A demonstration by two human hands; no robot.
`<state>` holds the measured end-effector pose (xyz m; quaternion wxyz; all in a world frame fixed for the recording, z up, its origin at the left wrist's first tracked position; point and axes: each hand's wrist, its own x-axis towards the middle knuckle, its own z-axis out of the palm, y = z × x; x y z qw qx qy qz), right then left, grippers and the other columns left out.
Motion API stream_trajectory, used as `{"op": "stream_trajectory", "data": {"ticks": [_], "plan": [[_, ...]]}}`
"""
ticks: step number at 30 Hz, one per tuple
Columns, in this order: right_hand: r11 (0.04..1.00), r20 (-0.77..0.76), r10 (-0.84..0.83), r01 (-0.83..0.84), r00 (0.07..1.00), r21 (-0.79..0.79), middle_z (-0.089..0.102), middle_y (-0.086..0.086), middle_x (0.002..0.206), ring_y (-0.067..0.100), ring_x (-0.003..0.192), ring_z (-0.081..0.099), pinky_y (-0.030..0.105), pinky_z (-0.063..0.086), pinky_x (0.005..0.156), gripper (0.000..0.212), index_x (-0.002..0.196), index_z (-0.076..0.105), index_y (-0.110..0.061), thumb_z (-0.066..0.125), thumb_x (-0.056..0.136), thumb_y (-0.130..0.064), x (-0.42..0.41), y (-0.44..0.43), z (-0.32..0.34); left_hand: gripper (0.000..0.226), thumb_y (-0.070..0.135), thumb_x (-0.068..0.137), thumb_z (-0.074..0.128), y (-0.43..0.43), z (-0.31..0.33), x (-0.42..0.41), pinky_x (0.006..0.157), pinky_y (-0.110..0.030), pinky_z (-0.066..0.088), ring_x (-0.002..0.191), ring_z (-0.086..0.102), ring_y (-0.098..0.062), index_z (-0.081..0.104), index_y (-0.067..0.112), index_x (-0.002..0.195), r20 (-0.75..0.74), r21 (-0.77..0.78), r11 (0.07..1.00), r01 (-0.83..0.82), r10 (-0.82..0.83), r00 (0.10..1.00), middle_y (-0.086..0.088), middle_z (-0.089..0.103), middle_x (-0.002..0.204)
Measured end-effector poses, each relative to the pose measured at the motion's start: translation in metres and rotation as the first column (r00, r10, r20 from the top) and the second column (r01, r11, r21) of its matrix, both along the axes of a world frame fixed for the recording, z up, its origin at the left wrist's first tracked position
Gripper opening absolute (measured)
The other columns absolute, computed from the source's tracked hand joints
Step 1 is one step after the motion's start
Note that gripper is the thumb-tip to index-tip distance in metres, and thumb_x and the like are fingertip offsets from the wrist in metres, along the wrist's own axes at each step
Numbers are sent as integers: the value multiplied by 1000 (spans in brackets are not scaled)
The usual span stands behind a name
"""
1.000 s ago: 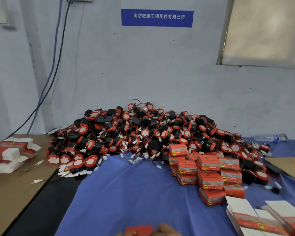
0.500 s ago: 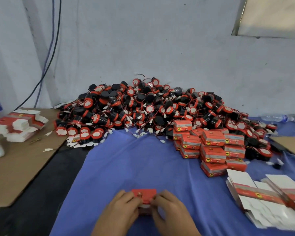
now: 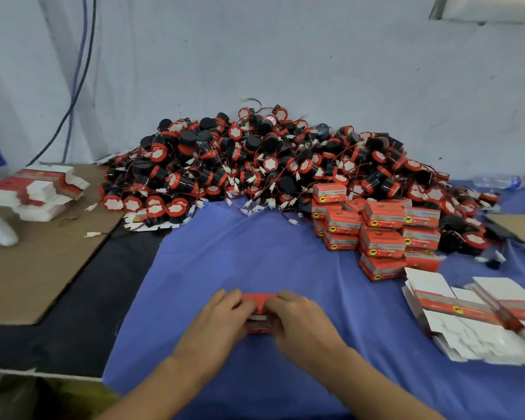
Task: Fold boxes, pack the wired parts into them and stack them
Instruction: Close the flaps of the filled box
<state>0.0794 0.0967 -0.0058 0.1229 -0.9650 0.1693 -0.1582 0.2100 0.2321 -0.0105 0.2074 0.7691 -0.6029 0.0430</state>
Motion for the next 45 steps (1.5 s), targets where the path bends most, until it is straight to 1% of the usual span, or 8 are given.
{"op": "stream_trajectory", "data": {"ticks": [4,8,15,19,27,33,40,45], "plan": [[1000,34,19,-19,999,-5,51,-3,96,22,80,53,29,34,63,17,105,62,-18,48,96,-20,-1,-2,-4,38,9,89,67,9,-3,4,79,-15,42,90,44,-6,67,33,118,-44,-57,996,68,-70,997,20,55,101],[998,11,58,-58,998,-13,56,-2,92,20,91,52,38,48,75,19,101,67,-17,50,93,-20,1,-8,-2,48,2,91,64,10,-3,13,87,-7,35,97,44,0,67,33,128,-139,-95,988,122,-135,981,30,47,104],[992,-20,127,-128,992,-23,62,-3,103,17,88,45,35,46,77,43,114,70,-23,46,87,1,-2,-10,-4,40,-1,90,66,12,-6,22,91,-7,38,101,50,-3,72,22,122,-111,-99,977,187,-197,974,14,63,110],[990,106,33,-47,994,134,61,0,95,19,88,53,30,45,76,29,99,74,-12,52,89,4,-2,-4,-9,28,1,93,67,10,-3,25,92,-22,51,100,62,0,77,17,112,-337,-128,987,100,-138,931,12,65,107],[960,167,-2,-45,986,275,61,-5,98,12,89,56,16,42,74,16,101,72,-14,59,96,-6,-2,-4,-11,38,-6,88,67,13,-1,24,90,-19,55,101,67,0,77,21,113,-603,-112,991,78,-130,787,9,66,108],[956,183,14,-67,983,286,63,-2,96,14,87,61,33,51,83,16,99,75,-14,65,92,-4,1,-7,-7,34,-3,91,66,12,-3,25,85,-9,49,102,62,5,77,25,107,-530,-95,991,96,-132,837,15,65,106],[938,188,0,-65,982,342,63,-3,96,15,88,62,30,52,83,16,95,75,-10,64,91,1,2,-10,-8,40,0,89,59,12,1,26,83,-23,48,95,54,-2,70,31,111,-261,-23,990,141,-142,955,11,64,98],[967,212,28,-80,977,242,61,1,96,17,88,61,34,52,83,17,100,73,-9,61,94,1,-1,-6,-17,33,13,93,60,13,-11,19,87,-19,45,97,53,-5,67,30,121,-111,-87,986,140,-150,982,11,60,104]]}}
